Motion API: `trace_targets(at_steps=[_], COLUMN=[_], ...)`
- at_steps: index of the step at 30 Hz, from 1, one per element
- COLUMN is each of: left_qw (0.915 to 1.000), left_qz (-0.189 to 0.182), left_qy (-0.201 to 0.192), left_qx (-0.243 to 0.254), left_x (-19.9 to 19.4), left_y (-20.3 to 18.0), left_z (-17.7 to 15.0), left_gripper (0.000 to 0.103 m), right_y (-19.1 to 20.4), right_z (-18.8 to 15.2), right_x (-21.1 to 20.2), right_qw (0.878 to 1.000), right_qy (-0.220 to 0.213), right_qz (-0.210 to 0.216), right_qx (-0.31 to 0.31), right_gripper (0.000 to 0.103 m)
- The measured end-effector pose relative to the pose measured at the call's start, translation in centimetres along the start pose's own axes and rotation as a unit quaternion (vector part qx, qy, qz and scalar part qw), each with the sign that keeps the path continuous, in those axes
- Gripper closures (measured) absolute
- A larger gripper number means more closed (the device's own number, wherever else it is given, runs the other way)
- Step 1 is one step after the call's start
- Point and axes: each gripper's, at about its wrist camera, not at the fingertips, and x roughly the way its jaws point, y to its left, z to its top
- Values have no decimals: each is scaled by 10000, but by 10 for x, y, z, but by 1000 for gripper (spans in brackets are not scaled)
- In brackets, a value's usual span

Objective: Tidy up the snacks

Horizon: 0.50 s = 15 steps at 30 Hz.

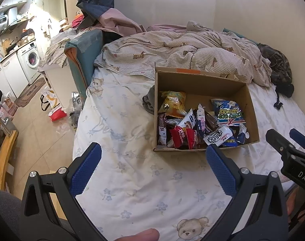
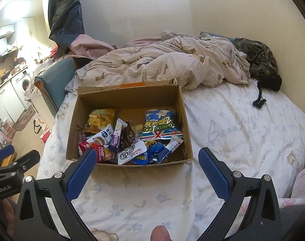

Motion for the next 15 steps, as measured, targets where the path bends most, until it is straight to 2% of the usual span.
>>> trace_targets(at_steps=[15], left_qw=[10000], left_qz=[-49], left_qy=[57], left_qx=[-30], left_x=[0], left_y=[-1], left_z=[1], left_gripper=[0], right_y=[-1], right_z=[2], right_x=[-2], right_qw=[10000], right_qy=[-36], right_qz=[3], right_qx=[39], right_gripper=[0])
